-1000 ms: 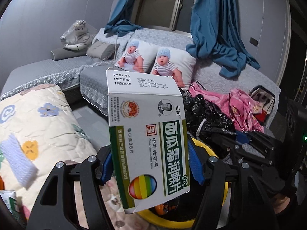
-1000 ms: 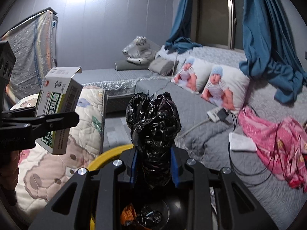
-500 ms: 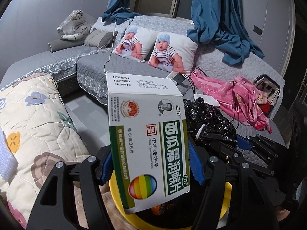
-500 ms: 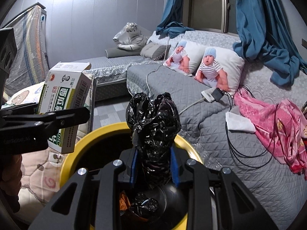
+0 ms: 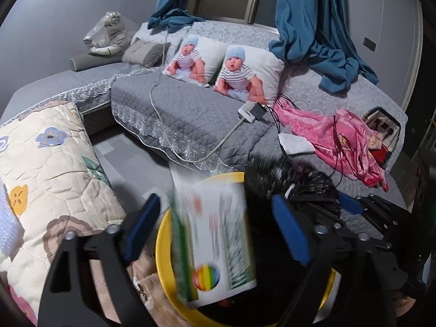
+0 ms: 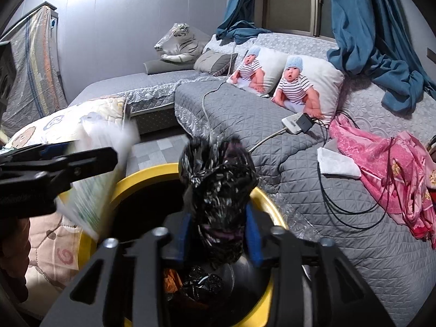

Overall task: Collect trash
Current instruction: 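Carry the box and black bag to the yellow bin and release both, then move both tools back over the bed toward the remaining trash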

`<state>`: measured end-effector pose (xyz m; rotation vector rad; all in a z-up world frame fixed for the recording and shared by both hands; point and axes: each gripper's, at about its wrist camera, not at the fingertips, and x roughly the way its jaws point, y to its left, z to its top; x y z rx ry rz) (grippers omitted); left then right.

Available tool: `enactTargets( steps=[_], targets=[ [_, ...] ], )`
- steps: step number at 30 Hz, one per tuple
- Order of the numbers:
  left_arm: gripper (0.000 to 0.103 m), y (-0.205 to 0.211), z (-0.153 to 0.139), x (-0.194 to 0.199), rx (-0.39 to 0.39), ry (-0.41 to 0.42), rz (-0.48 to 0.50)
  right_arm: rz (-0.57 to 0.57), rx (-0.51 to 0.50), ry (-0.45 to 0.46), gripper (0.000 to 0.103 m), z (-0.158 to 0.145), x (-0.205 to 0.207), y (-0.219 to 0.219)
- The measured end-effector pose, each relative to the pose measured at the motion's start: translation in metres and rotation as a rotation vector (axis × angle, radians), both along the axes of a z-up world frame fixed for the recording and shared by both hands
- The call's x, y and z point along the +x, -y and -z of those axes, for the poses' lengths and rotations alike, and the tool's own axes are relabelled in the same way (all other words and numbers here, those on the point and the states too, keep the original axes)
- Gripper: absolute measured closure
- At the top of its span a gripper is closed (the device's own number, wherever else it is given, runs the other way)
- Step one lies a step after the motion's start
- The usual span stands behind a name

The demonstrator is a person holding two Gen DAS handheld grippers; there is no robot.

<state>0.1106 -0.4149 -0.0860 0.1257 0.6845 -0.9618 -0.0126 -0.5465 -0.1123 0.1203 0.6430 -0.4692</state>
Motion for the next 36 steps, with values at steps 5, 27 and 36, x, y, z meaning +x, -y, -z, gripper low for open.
enactTargets(
  steps=[5,27,36],
  targets=[
    [0.011,-0.012,-0.002,0.007,-0.024,-0.037,-0.040,0.039,-0.012,0.015,0.048,-0.008,-0.007,0.005],
    [0.008,-0.245,-0.089,0.055,-0.041,0.196,-0.432,-0.368,-0.023,0.220,0.026,-0.070,0.063,-0.110],
    [0.008,-0.370,-0.077,0.073,0.070,0.230,-0.628,-0.572,-0.034,0.194,0.023,-0.072,0.125,-0.189]
  ],
)
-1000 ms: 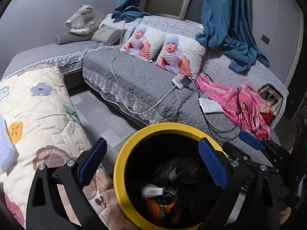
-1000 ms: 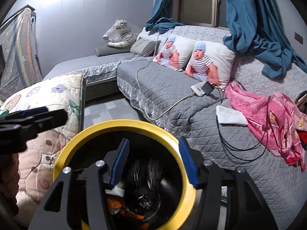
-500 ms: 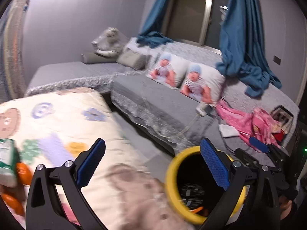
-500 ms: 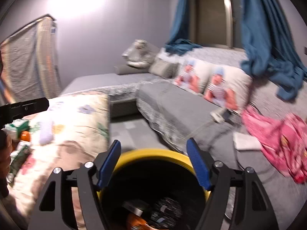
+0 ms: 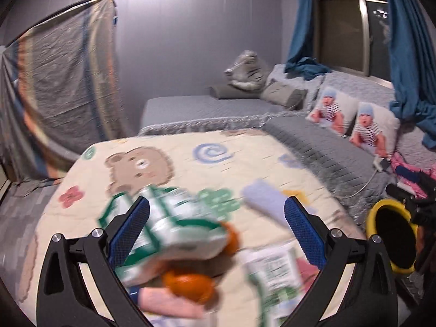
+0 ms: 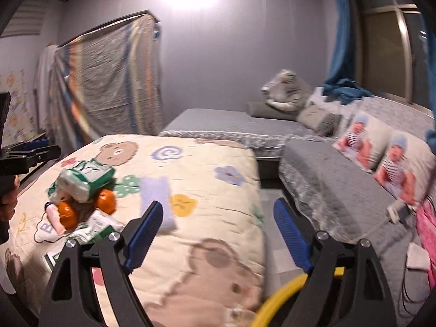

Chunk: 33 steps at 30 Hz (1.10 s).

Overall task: Collect trash
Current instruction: 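Move both tools back over the bed toward the remaining trash, then grasp the green-and-white bag with the left tool while the right tool grasps the white foam net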

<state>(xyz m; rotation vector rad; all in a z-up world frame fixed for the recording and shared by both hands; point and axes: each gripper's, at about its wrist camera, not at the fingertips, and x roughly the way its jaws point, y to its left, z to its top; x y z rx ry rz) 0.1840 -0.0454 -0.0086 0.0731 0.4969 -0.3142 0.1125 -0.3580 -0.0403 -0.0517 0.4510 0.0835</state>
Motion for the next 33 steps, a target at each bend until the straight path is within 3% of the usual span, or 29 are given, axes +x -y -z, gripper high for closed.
enactTargets(
  steps=[5,9,18,33],
  targets=[
    [0.008,-0.028,0.023,0.002,0.054,-0.035,-0.012,-0.064,-0.031,-0.052,0.023,0.008,0.029,-0.028],
    [0.008,-0.034,0.038,0.003,0.042,-0.075,0.000,-0.103,-0.042,-0.096,0.023,0.019,0.047,-0.042],
    [0.008,-0.014,0.054,0.038,0.050,-0.150,0.022,-0.168,-0.085,-0.176,0.023,0.043,0.082,-0.068],
    [0.009,-0.013,0.075,0.087,0.038,-0.274,-0.045,-0.213,-0.082,-0.274,0.023,0.071,0.127,-0.084]
  ],
)
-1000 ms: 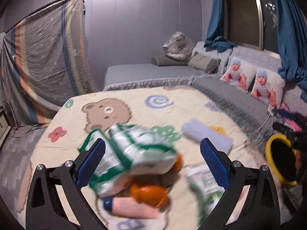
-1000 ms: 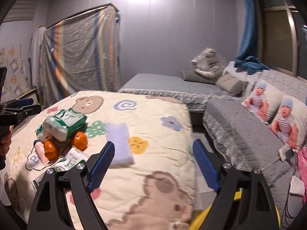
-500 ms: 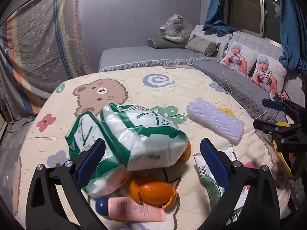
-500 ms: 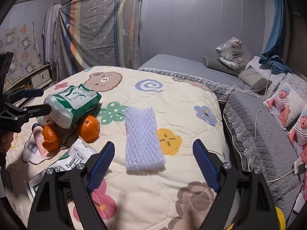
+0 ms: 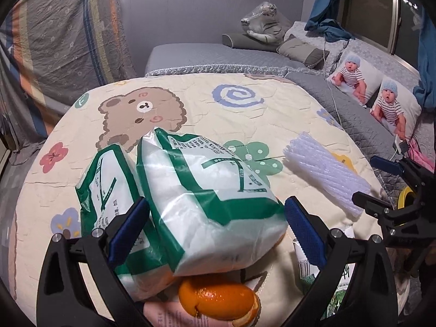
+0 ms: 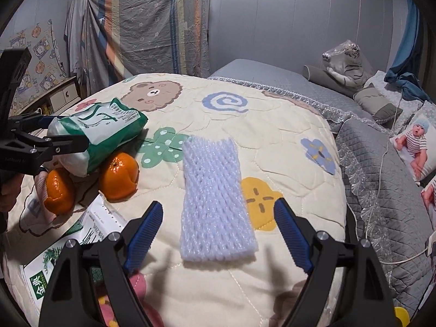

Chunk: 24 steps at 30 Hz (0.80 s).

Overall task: Collect trash
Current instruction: 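Grasp the green-and-white bag with the left tool while the right tool grasps the white foam net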

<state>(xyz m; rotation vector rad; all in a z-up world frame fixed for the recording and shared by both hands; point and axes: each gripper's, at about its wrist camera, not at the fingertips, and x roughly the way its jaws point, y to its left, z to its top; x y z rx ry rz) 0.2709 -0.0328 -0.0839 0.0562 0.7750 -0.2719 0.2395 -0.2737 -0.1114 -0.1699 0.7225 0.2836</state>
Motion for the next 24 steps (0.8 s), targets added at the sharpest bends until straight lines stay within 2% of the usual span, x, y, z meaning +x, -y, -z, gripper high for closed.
enactTargets(
  steps=[8,15,17,20,22,24],
  targets=[
    [0.009,0.001,0.004,0.022,0.018,-0.036,-0.017,0.015,0.004,-0.067,0.023,0.013,0.026,-0.004],
    [0.009,0.001,0.013,0.042,0.030,-0.091,-0.033,0.005,-0.032,-0.099,0.023,0.020,0.040,-0.016],
    [0.016,0.003,0.015,0.046,0.043,-0.105,-0.034,0.010,-0.035,-0.120,0.024,0.023,0.045,-0.018],
    [0.030,0.003,0.017,0.051,0.056,-0.116,-0.041,0.002,-0.045,-0.138,0.038,0.027,0.048,-0.021],
    [0.044,0.003,0.017,0.053,0.069,-0.114,-0.041,-0.001,-0.052,-0.148,0.049,0.028,0.051,-0.024],
    [0.051,0.001,0.015,0.054,0.077,-0.106,-0.038,0.007,-0.048,-0.149,0.057,0.028,0.052,-0.024]
  ],
)
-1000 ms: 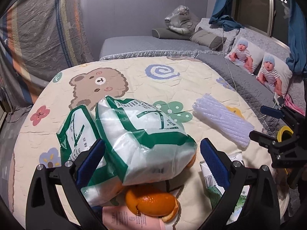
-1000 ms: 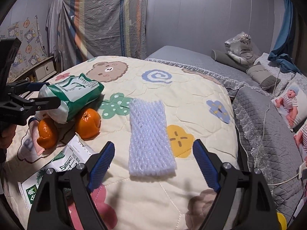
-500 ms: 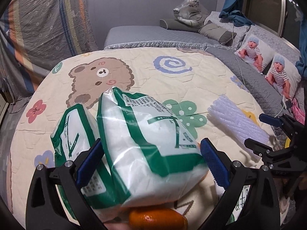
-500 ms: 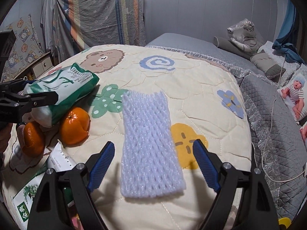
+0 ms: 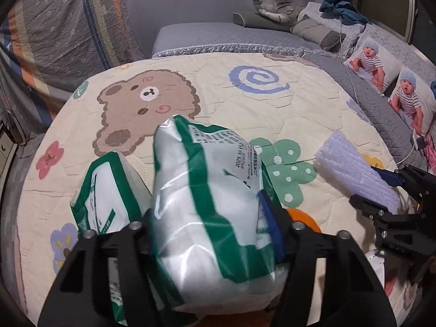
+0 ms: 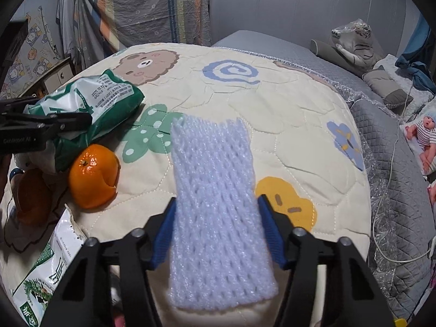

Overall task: Collect trash
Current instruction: 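Grasp the green-and-white bag with the left tool while the right tool grasps the white foam net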

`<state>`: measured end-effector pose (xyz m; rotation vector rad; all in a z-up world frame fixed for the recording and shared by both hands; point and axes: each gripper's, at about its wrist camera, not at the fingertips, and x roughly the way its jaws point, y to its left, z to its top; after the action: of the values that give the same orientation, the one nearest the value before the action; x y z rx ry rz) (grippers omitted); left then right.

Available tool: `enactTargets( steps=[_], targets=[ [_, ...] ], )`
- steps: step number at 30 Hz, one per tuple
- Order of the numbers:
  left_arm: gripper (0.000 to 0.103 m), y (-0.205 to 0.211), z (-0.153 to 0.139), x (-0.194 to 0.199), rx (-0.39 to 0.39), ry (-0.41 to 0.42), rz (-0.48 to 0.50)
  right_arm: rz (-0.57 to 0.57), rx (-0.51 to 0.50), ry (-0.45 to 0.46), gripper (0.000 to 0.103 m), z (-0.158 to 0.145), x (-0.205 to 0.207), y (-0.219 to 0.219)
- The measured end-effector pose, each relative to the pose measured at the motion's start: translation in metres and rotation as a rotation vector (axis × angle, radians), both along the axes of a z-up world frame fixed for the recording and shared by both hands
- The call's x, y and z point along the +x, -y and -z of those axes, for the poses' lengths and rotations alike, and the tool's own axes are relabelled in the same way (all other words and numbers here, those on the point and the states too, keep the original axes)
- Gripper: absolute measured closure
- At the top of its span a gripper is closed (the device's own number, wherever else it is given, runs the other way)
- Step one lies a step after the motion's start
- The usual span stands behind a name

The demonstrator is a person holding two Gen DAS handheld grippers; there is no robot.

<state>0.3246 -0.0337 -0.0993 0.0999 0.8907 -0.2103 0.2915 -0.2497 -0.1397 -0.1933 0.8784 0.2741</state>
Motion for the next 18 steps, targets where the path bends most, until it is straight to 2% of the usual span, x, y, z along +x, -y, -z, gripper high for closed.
enactTargets(
  steps=[4,6,11,18],
  targets=[
    [0.064,-0.007,-0.005,-0.003,-0.026,0.013,0.003,0.005,0.004,0.016,0.074,-0.007,0.000,0.001],
    [0.067,-0.010,-0.009,-0.004,-0.041,0.023,0.001,0.012,0.005,0.024,0.077,-0.010,0.000,0.002],
    [0.072,-0.018,-0.026,-0.010,-0.085,0.063,-0.006,0.026,0.015,0.057,0.081,-0.023,-0.003,0.004],
    [0.073,-0.039,-0.066,-0.026,-0.132,0.176,-0.045,0.042,0.045,0.141,0.081,-0.057,-0.018,0.011]
  ],
)
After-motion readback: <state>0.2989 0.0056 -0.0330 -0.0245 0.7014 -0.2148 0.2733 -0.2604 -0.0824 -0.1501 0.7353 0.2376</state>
